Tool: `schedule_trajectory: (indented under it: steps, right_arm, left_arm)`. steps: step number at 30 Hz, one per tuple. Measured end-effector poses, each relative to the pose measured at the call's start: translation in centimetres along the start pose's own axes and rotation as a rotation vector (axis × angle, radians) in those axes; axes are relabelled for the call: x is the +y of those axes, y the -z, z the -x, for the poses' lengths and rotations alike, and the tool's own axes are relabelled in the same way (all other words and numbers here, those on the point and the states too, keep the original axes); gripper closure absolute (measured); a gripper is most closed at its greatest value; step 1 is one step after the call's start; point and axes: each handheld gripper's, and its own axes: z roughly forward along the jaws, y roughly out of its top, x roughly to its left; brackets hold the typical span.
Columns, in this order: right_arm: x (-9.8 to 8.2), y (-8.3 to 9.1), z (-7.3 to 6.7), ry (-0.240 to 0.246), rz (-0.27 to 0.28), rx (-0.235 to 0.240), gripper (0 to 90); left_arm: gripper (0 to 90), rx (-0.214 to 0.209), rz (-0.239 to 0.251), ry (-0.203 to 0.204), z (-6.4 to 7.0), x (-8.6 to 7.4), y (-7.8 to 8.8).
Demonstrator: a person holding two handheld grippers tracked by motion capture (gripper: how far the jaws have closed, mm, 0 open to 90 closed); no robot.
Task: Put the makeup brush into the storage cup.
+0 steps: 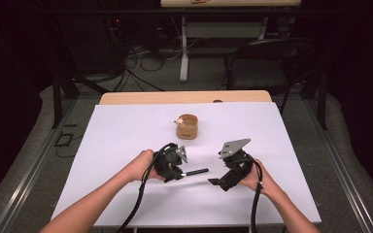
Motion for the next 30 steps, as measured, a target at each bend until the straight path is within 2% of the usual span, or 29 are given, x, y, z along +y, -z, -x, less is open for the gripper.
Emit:
schedule_trajectory:
  steps: [4, 6, 9, 10, 14, 15, 17, 18, 20, 21, 25, 30]
  right_arm:
    - [0.7, -0.8, 0.0, 0.014, -0.01, 0.007, 0.0]
    - [0.8, -1.2, -0.2, 0.026, -0.015, 0.013, 2.7]
    - [0.8, -1.5, -0.6, 0.036, -0.014, 0.014, 13.6]
    - [0.8, -1.5, -0.6, 0.036, -0.014, 0.014, 13.6]
    - [0.8, -2.2, -1.0, 0.058, -0.059, 0.03, 25.8]
    - [0.8, -2.2, -1.0, 0.058, -0.059, 0.03, 25.8]
    - [0.7, -2.7, -1.2, 0.06, -0.071, 0.031, 35.1]
    - [0.7, -2.7, -1.2, 0.06, -0.071, 0.031, 35.1]
    - [0.6, -3.3, -1.5, 0.068, -0.089, 0.031, 45.7]
    - [0.6, -3.3, -1.5, 0.068, -0.089, 0.031, 45.7]
    - [0.7, -3.7, -1.7, 0.069, -0.108, 0.023, 54.8]
    - [0.7, -3.8, -1.7, 0.079, -0.113, 0.031, 60.0]
  left_arm:
    - [77.5, 0.0, -0.004, -0.011, 0.0, 0.0, 0.1]
    - [77.5, -0.011, -0.005, -0.026, -0.1, 0.0, 0.1]
    - [77.5, -0.029, -0.004, -0.039, 0.1, 0.0, 0.1]
    - [77.5, -0.024, -0.003, -0.041, 0.1, 0.1, 0.1]
    - [77.5, -0.025, -0.003, -0.066, 0.3, 0.2, 0.1]
    - [77.5, -0.024, -0.004, -0.074, 0.3, 0.2, 0.1]
    - [77.5, -0.026, -0.007, -0.08, 0.3, 0.2, 0.2]
    - [77.5, -0.018, -0.007, -0.081, 0.3, 0.2, 0.2]
    - [77.5, -0.022, -0.012, -0.086, 0.3, 0.2, 0.2]
    - [77.5, -0.022, -0.013, -0.085, 0.3, 0.2, 0.2]
    - [77.5, -0.015, -0.019, -0.1, 0.4, 0.3, 0.2]
    - [77.5, -0.01, -0.022, -0.12, 0.5, 0.6, 0.2]
